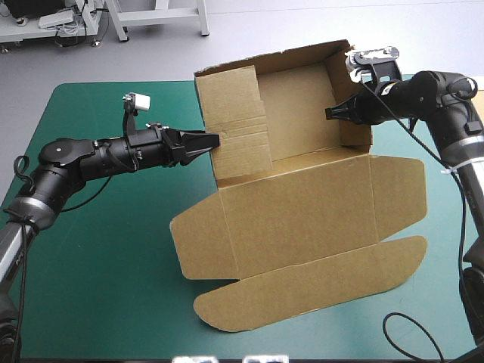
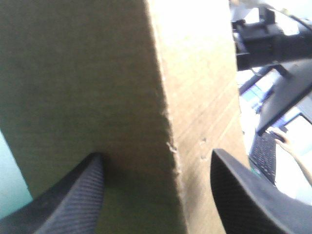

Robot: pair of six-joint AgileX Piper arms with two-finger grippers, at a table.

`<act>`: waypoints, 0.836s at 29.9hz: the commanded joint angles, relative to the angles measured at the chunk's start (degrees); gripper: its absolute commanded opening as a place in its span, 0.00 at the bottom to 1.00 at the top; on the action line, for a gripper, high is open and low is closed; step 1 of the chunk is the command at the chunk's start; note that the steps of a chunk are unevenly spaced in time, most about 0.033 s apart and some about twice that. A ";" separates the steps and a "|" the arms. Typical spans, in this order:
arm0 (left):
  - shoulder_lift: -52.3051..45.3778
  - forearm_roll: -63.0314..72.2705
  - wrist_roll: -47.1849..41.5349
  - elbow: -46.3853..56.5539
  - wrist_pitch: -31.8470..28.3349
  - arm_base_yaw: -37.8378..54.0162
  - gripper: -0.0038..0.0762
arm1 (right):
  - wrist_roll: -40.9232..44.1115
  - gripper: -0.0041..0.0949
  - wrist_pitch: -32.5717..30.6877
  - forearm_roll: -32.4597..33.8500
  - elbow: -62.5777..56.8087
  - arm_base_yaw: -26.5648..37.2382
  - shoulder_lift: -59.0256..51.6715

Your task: Fold the box

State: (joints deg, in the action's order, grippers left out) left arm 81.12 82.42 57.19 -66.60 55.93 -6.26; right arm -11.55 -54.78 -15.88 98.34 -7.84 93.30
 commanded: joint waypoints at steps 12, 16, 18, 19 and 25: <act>-2.07 -44.00 -34.00 -9.26 -21.83 -9.60 0.50 | 7.50 0.03 7.83 2.86 2.33 -8.97 2.40; -2.07 -65.58 -52.86 -10.44 -21.38 -12.10 0.44 | 7.90 0.03 8.87 2.15 2.33 -10.34 2.88; -2.07 -71.71 -58.83 -10.44 -20.36 -12.37 0.44 | 7.90 0.03 8.88 0.48 2.33 -10.34 2.88; -2.07 -73.11 -60.16 -10.44 -19.91 -12.37 0.44 | 7.42 0.03 8.88 -0.54 2.33 -10.34 2.88; -2.07 -71.80 -60.93 -10.44 -20.60 -12.37 0.32 | 6.16 0.03 7.60 -2.95 2.33 -10.34 2.88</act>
State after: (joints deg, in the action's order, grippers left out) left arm 81.12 9.86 -2.63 -75.01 38.84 -18.26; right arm -4.56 -49.85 -15.15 98.52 -18.16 99.22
